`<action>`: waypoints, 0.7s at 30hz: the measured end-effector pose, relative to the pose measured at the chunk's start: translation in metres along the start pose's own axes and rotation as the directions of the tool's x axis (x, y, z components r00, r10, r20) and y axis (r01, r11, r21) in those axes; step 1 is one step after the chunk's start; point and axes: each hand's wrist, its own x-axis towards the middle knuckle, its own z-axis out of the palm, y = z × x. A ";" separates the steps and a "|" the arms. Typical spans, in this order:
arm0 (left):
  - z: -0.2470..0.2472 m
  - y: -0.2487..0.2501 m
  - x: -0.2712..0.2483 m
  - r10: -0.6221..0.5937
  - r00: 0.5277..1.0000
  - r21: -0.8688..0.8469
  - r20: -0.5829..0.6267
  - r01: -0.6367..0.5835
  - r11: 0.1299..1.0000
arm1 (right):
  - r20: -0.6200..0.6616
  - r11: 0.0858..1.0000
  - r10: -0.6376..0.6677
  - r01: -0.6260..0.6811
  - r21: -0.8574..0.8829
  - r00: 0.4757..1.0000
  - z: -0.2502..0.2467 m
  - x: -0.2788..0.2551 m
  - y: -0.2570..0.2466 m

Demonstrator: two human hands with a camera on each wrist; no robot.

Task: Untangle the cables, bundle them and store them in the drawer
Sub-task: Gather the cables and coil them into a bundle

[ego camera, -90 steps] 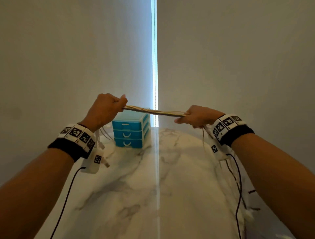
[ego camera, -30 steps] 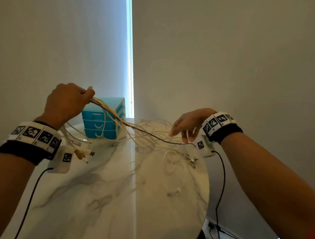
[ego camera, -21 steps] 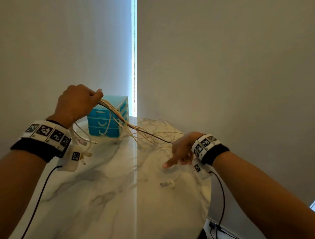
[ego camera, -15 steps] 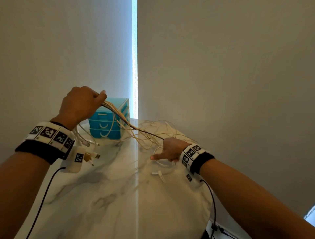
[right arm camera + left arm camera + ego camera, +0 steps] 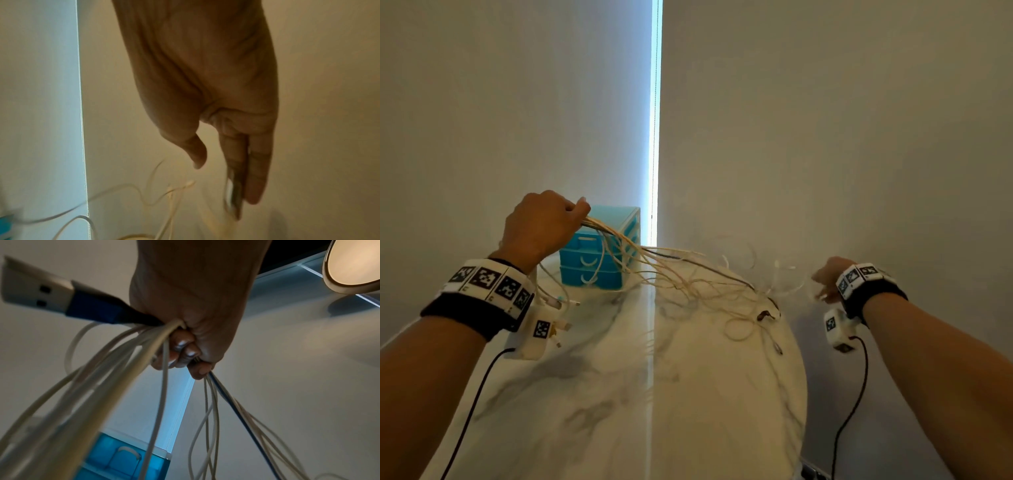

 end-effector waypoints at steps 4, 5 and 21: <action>0.003 0.007 -0.001 -0.005 0.999 0.027 0.039 0.004 1.000 | -0.066 0.986 -0.045 0.033 -0.165 0.997 -0.004 -0.020 -0.023; 0.004 0.010 -0.002 0.007 0.999 0.024 0.052 -0.008 1.000 | -0.100 0.985 -0.117 0.102 -0.139 0.988 -0.003 -0.026 -0.040; -0.019 0.041 -0.012 0.275 0.949 0.058 0.155 -0.287 0.956 | 0.156 0.649 -0.742 0.642 0.408 0.652 0.084 -0.144 -0.237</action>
